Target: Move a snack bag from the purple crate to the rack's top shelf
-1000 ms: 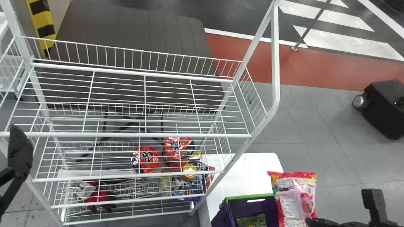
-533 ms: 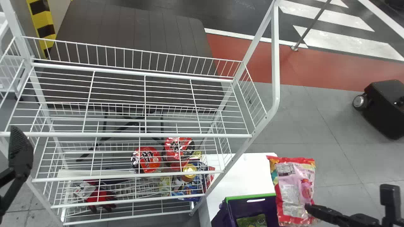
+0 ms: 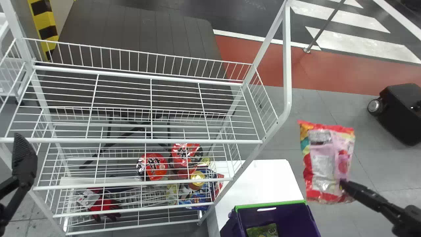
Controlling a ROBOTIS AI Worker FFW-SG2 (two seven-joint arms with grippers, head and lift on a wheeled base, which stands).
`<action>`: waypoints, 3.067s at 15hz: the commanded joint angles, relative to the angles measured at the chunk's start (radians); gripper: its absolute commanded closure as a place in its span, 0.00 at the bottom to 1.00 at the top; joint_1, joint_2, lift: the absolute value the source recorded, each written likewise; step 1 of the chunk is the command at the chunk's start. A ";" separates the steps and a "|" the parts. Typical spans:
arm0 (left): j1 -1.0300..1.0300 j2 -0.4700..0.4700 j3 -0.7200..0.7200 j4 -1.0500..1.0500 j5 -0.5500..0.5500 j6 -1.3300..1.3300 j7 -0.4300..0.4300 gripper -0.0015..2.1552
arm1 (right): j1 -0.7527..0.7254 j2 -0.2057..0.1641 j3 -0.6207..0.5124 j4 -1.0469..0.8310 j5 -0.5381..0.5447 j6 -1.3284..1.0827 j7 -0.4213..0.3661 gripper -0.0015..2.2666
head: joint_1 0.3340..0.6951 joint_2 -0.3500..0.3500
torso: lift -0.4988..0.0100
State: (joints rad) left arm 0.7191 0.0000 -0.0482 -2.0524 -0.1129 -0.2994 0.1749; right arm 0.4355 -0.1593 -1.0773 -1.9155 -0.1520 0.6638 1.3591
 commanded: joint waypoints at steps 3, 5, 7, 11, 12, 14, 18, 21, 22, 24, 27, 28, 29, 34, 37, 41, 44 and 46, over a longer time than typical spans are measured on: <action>0.003 -0.003 -0.001 0.014 -0.004 0.001 0.002 0.07 | -0.009 0.063 -0.075 -0.214 -0.192 0.081 0.008 0.81 | 1.00 0.00 | 0.96; 0.003 -0.003 -0.002 0.021 -0.004 -0.002 0.008 0.07 | -0.027 0.087 -0.087 -0.290 -0.290 0.133 0.008 0.81 | 1.00 0.00 | 0.96; 0.011 -0.003 -0.004 0.024 -0.002 -0.008 0.009 0.07 | -0.083 0.107 -0.052 -0.335 -0.336 0.207 0.008 0.81 | 1.00 0.00 | 0.96; 0.017 -0.003 -0.007 0.024 0.001 -0.017 0.009 0.07 | -0.133 0.152 0.252 -0.352 -0.304 0.115 -0.060 0.81 | 1.00 0.07 | 0.96; 0.017 -0.003 -0.009 0.024 0.001 -0.014 0.008 0.07 | -0.133 0.152 0.373 -0.350 -0.274 0.029 -0.130 0.81 | 1.00 0.13 | 0.96; 0.017 -0.003 -0.010 0.028 0.001 -0.014 0.006 0.07 | -0.152 0.152 0.599 -0.332 -0.172 -0.094 -0.249 0.81 | 1.00 0.29 | 0.96; -0.029 0.000 -0.009 0.060 0.013 0.004 -0.037 0.07 | -0.241 0.152 0.921 -0.162 -0.035 -0.238 -0.414 0.81 | 1.00 0.59 | 0.96; -0.041 0.002 -0.002 0.087 0.038 0.004 -0.058 0.07 | -0.327 0.152 1.097 0.015 -0.020 -0.404 -0.557 0.81 | 1.00 0.67 | 0.96; -0.043 0.005 0.004 0.094 0.045 -0.002 -0.063 0.07 | -0.357 0.152 1.154 0.081 -0.015 -0.471 -0.607 0.81 | 1.00 0.73 | 0.96; -0.040 0.006 0.015 0.101 0.055 -0.017 -0.072 0.07 | -0.408 0.152 1.241 0.188 -0.012 -0.588 -0.689 0.81 | 1.00 0.79 | 0.96; -0.035 0.011 0.031 0.117 0.081 -0.051 -0.086 0.07 | -0.477 0.160 1.332 0.357 -0.003 -0.775 -0.781 0.81 | 1.00 0.89 | 0.96; -0.035 0.011 0.038 0.123 0.085 -0.060 -0.089 0.07 | -0.492 0.160 1.347 0.409 -0.004 -0.821 -0.793 0.81 | 1.00 0.91 | 0.96; -0.035 0.012 0.041 0.130 0.091 -0.076 -0.089 0.07 | -0.503 0.160 1.350 0.444 -0.003 -0.836 -0.798 0.81 | 1.00 0.92 | 0.96; -0.032 0.014 0.061 0.149 0.110 -0.109 -0.101 0.07 | -0.586 0.160 1.407 0.699 0.000 -1.073 -0.893 0.81 | 1.00 0.96 | 0.96; -0.024 0.018 0.064 0.152 0.110 -0.131 -0.103 0.07 | -0.658 0.160 1.419 0.868 0.005 -1.165 -0.922 0.81 | 1.00 0.96 | 0.96; -0.023 0.018 0.067 0.163 0.117 -0.152 -0.103 0.07 | -0.725 0.160 1.429 1.033 0.003 -1.260 -0.951 0.80 | 1.00 0.94 | 0.96; -0.033 0.018 0.067 0.176 0.122 -0.158 -0.103 0.07 | -0.759 0.160 1.429 1.096 -0.001 -1.260 -0.953 0.80 | 1.00 0.92 | 0.96; -0.038 0.018 0.067 0.184 0.124 -0.168 -0.104 0.07 | -0.775 0.160 1.430 1.132 -0.001 -1.257 -0.954 0.77 | 1.00 0.91 | 0.96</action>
State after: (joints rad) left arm 0.6850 0.0186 0.0184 -1.8731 0.0098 -0.4626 0.0705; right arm -0.3286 0.0000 0.3517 -0.8090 -0.1532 -0.5953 0.4051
